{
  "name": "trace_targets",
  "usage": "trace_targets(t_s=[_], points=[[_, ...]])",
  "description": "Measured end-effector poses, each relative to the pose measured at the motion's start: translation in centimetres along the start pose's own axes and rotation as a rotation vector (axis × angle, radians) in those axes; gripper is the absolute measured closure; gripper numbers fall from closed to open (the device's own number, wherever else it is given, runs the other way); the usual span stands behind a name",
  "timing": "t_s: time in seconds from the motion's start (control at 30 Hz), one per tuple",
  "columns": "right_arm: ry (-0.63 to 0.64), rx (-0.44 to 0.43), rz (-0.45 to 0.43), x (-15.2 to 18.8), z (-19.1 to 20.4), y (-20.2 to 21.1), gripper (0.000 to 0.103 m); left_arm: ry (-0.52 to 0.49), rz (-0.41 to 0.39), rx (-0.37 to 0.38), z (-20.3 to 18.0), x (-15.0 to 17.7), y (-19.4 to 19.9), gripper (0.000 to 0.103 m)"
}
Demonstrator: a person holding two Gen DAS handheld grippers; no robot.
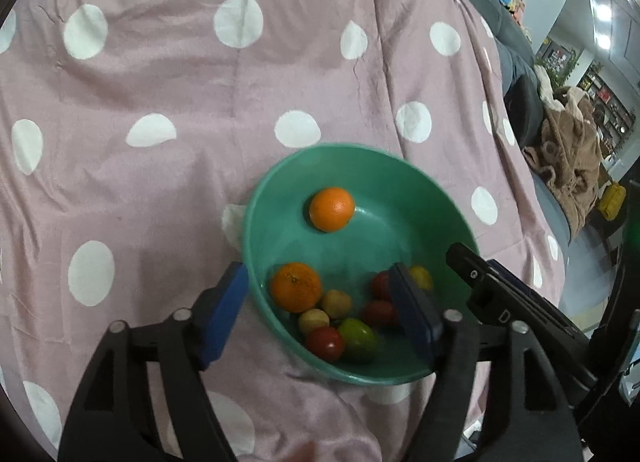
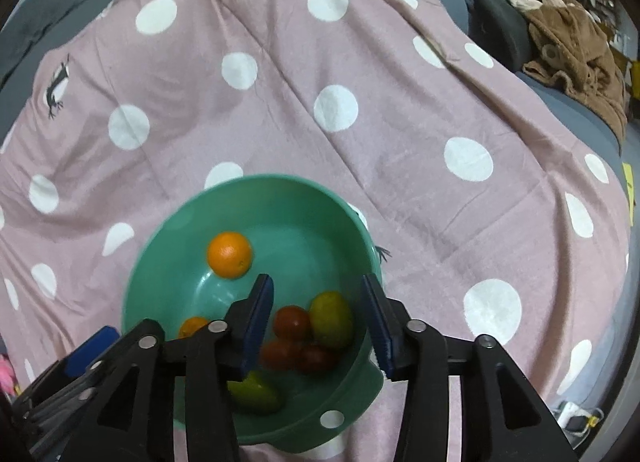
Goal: Organize fruits
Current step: 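Withdraw both open grippers from the bowl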
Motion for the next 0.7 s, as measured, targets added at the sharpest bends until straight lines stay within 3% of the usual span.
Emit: trace_targets(t_s=[0.07,0.27,0.7], points=[[0.007,0.007,-0.016,-0.2,0.0,0.3,0.051,-0.002,-0.019,-0.003,0.0,-0.2,0.6,0.021],[0.025,-0.006,-0.033,-0.5,0.5,0.7,0.051,-0.027,-0.039,-0.033,0.3,-0.2,1.4,0.021],[0.026,0.021,-0.04,-0.5,0.4,0.8,0.051,-0.02,-0.04,-0.017,0.7,0.1,1.5,0.021]])
Point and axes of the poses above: each gripper's, at about its wrist camera, not at the fingertips, and y roughly against the way its jaws point, z to its left, x to its underside, the point moved 7 cm from there along -y, roughly the way its jaws point, and after that the axes turned 12 degrees about x, right-handed, at the moved point
